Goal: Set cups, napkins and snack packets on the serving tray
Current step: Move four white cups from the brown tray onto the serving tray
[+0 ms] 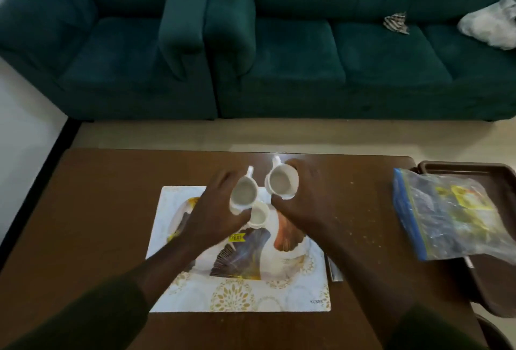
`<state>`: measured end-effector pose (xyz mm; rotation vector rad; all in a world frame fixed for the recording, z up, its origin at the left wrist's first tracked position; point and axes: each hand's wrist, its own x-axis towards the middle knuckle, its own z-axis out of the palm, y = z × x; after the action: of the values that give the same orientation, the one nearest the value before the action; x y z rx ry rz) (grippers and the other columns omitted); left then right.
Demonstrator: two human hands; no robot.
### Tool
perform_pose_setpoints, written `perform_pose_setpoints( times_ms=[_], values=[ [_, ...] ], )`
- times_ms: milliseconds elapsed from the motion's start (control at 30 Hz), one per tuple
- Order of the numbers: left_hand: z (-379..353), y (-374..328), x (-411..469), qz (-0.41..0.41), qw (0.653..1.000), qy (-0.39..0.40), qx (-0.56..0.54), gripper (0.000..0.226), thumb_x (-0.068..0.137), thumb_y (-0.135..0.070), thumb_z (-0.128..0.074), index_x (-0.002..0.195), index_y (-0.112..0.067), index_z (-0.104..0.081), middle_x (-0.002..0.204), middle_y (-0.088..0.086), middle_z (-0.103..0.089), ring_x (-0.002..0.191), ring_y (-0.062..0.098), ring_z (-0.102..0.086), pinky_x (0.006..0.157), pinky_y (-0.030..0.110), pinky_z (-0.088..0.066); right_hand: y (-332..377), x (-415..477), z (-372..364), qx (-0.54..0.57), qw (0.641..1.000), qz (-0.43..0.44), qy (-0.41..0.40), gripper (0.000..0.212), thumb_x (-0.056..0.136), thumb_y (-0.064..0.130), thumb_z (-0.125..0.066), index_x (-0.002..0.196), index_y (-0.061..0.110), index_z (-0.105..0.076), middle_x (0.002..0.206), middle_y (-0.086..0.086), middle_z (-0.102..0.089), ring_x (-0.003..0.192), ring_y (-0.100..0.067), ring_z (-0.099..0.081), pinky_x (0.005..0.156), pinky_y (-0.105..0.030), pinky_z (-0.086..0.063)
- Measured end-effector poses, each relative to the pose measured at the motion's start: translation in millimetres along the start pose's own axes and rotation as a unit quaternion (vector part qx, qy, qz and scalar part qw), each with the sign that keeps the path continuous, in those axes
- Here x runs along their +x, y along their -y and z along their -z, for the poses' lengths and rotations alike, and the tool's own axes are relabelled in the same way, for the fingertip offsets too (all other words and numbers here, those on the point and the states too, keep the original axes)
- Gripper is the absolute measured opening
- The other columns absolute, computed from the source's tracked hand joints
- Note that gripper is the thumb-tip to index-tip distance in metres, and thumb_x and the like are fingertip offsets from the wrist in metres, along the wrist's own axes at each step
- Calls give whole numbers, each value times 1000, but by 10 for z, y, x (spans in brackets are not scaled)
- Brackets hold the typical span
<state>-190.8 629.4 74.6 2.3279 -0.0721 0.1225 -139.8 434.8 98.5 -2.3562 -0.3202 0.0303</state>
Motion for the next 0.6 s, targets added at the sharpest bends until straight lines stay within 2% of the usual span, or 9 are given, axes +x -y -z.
perform_pose_setpoints(
  times_ms=[67, 133, 200, 267, 400, 500, 600],
  values=[
    [-71, 129, -294, 15, 999, 19, 25, 73, 71, -37, -76, 136, -29, -46, 131, -13, -49, 115, -2, -45, 92, 17, -42, -125, -251, -158, 1, 1000, -29, 2, 56, 63, 31, -79, 112, 24, -52, 107, 8, -57, 96, -10, -47, 78, -30, -42],
    [-204, 218, -548, 29, 998, 42, 35, 73, 71, -39, -75, 137, -27, -45, 134, -13, -46, 118, -2, -40, 95, 16, -40, -266, -474, -283, -19, 998, -54, 28, 61, 63, 38, -79, 117, 27, -50, 112, 10, -58, 100, -11, -49, 77, -27, -40],
    [-333, 305, -758, 55, 996, 60, 19, 70, 71, -39, -74, 134, -27, -46, 129, -15, -46, 114, -1, -43, 90, 20, -46, -366, -655, -399, -26, 996, -60, 64, 64, 67, 44, -77, 121, 26, -49, 122, 9, -56, 113, -13, -52, 88, -30, -46],
    [-473, 426, -934, 86, 994, 66, 1, 66, 71, -36, -71, 131, -27, -47, 123, -14, -47, 111, 3, -50, 89, 28, -51, -433, -820, -539, -42, 993, -61, 96, 66, 68, 42, -76, 124, 23, -46, 132, 6, -50, 125, -16, -47, 99, -33, -46],
    [-722, 587, -1048, 118, 990, 73, 23, 75, 72, -39, -69, 140, -23, -41, 128, -5, -47, 114, 12, -51, 89, 24, -45, -607, -1067, -723, -76, 984, -93, 130, 59, 66, 33, -77, 117, 19, -51, 121, 2, -56, 113, -20, -53, 78, -26, -43],
    [-840, 657, -1057, 129, 988, 81, 32, 81, 74, -31, -74, 146, -27, -37, 125, 1, -46, 113, 14, -50, 86, 25, -48, -681, -1099, -799, -96, 979, -103, 145, 63, 69, 36, -78, 122, 17, -51, 122, 0, -58, 112, -20, -53, 83, -28, -44],
    [-916, 685, -1031, 138, 987, 77, 43, 71, 75, -31, -74, 140, -25, -47, 120, 4, -47, 112, 20, -52, 84, 33, -54, -725, -1075, -872, -107, 977, -105, 152, 66, 71, 39, -78, 125, 16, -49, 124, -1, -58, 113, -19, -52, 85, -28, -46]
  ],
)
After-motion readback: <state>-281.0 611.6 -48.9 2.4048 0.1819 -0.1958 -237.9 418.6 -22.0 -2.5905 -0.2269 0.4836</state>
